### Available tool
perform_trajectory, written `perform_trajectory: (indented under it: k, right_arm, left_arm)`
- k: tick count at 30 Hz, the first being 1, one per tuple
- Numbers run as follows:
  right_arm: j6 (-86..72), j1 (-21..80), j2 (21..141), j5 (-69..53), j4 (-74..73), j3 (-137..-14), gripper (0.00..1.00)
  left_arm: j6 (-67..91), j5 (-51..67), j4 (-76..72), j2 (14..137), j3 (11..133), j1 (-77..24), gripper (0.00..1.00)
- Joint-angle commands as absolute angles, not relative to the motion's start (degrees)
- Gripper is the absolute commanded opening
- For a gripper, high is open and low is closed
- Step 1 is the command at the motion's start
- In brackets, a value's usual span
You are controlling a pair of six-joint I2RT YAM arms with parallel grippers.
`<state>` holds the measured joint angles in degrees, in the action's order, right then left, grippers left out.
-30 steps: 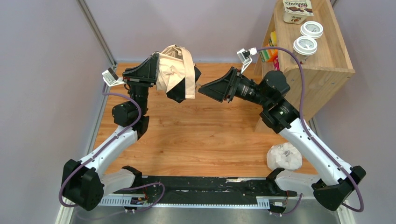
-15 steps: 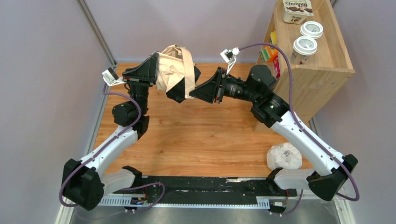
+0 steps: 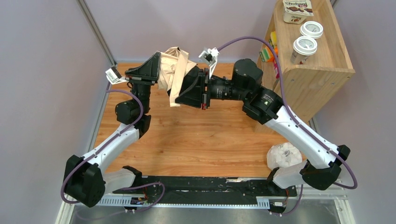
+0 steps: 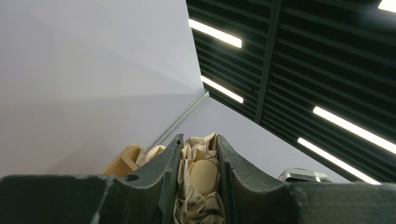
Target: Put away the umbrella
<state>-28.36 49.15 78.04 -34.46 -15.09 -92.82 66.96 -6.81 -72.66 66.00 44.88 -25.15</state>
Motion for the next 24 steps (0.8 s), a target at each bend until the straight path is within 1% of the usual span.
perform_trajectory:
  k: [1,4,6,8,9,11,12,13,14,15,16,17,19,21,22,24]
  right_arm:
    - [-14.4,52.1,81.3,-33.8,-27.3,-101.0,0.0]
    - [-6.1,56.1,82.3,-28.1,-30.7,-100.6,0.0]
    - [-1.2,59.7,81.4,-22.8,-28.4,-96.9,0.0]
    - [3.0,62.9,80.7,-14.5,-22.8,-90.4,0.0]
    - [4.9,64.6,81.3,-8.3,-20.9,-88.2,0.0]
    - [9.6,67.3,82.5,4.1,-13.5,-82.3,0.0]
    - [11.4,68.3,82.8,10.4,-8.1,-78.7,0.0]
    - [13.5,68.7,82.9,14.5,-0.6,-72.3,0.0]
    - [15.2,68.7,83.5,18.9,7.4,-68.3,0.0]
    - [16.7,68.9,84.1,23.6,14.8,-65.2,0.0]
    - [18.4,68.6,85.4,27.9,24.0,-62.0,0.0]
    - [20.3,68.7,86.3,31.6,29.6,-59.5,0.0]
    - [23.9,68.7,87.6,34.9,42.0,-53.6,0.0]
    - [27.7,68.6,88.9,39.5,48.5,-50.7,0.0]
    - [28.6,68.5,88.3,40.6,50.5,-49.1,0.0]
    - [29.6,68.1,86.8,41.5,55.2,-44.5,0.0]
  left_arm:
    - [72.2,-10.4,-84.0,67.1,45.5,-25.5,0.0]
    - [76.1,-12.2,-84.0,68.1,45.4,-25.5,0.0]
    - [78.5,-14.7,-84.0,68.8,44.9,-25.5,0.0]
    - [81.7,-16.9,-83.9,69.8,44.6,-25.7,0.0]
    - [82.5,-17.8,-83.8,70.7,44.5,-26.4,0.0]
    - [86.8,-22.0,-82.0,71.8,43.9,-28.3,0.0]
    - [92.7,-23.5,-81.2,72.8,43.5,-29.3,0.0]
    - [95.1,-23.8,-79.6,73.3,43.3,-29.4,0.0]
    - [100.8,-23.7,-78.1,73.6,42.8,-29.8,0.0]
    - [106.7,-23.3,-73.2,73.2,42.5,-30.0,0.0]
    - [108.6,-22.5,-69.8,71.6,41.9,-30.9,0.0]
    - [112.2,-22.1,-63.7,70.3,41.3,-31.4,0.0]
    - [118.1,-19.0,-51.9,66.5,40.6,-31.5,0.0]
    - [120.2,-17.1,-44.8,62.8,40.3,-31.5,0.0]
    - [121.3,-14.5,-37.9,60.1,40.4,-31.3,0.0]
    - [122.6,-10.4,-32.2,57.0,40.8,-30.2,0.0]
